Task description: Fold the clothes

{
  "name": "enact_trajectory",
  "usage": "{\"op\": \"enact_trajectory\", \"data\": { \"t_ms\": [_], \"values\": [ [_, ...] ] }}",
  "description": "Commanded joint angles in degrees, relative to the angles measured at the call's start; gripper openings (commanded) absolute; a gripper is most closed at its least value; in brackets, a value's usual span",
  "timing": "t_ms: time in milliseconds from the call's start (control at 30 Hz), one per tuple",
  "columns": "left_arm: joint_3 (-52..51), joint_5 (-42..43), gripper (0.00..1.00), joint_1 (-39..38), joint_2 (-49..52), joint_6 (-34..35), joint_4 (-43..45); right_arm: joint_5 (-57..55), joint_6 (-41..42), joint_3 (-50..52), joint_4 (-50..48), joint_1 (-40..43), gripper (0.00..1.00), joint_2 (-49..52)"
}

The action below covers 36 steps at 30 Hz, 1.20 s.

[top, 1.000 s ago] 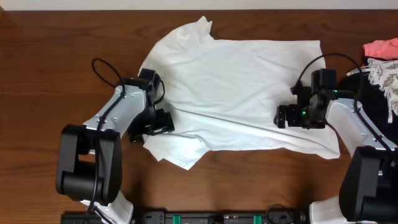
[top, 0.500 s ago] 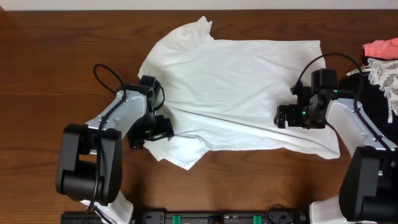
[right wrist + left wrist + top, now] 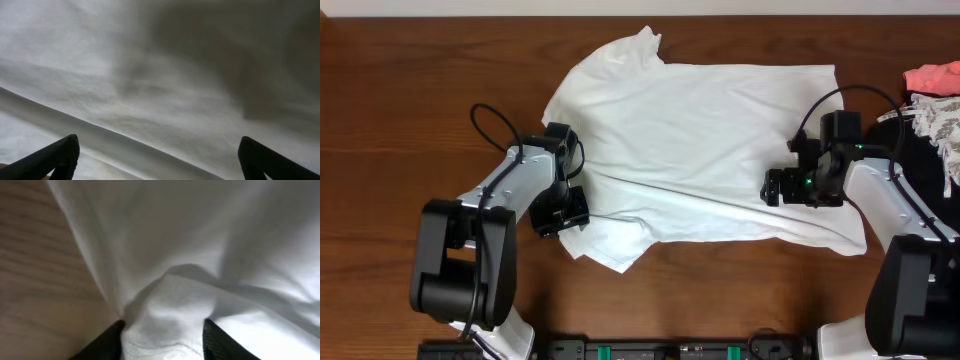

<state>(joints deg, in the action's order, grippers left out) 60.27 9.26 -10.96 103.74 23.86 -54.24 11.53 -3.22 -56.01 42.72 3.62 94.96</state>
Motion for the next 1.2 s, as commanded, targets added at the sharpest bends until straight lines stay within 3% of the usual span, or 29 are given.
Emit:
{"op": "enact_trajectory", "data": {
  "t_ms": [0,333,433,567,800,967,1167],
  "values": [
    [-0.48,0.17,0.46,0.31,0.28,-0.2,-1.01,-0.37,-0.26,0.26,-0.09,-0.31,0.99,-0.94],
    [2.58,0.17,0.39,0.31,-0.85,-0.85,-5.4,-0.37,-0.26,0.26,-0.13,-0.31,0.99,-0.94],
    [2.71,0.17,0.31,0.28,-2.6,-0.83,-5.49,-0.39,-0.26,0.26,-0.13,-0.31,0.99,-0.94],
    [2.71,0.15,0.28,0.31,-4.74,-0.85,-5.46,-0.39,-0.28,0.26,-0.11,-0.31,0.99,-0.94],
    [2.62,-2.69,0.4,0.28,-4.94,-2.03,-5.27,-0.39,-0.26,0.26,-0.07,-0.31,0.99,-0.94],
    [2.47,-7.21,0.55,0.28,-4.94,-3.87,-5.25,-0.37,-0.26,0.26,-0.07,-0.31,0.99,-0.94],
    [-0.61,-10.82,0.56,0.35,-4.94,-3.91,0.26,-0.37,-0.28,0.26,-0.09,-0.31,0.99,-0.94]
  ]
}}
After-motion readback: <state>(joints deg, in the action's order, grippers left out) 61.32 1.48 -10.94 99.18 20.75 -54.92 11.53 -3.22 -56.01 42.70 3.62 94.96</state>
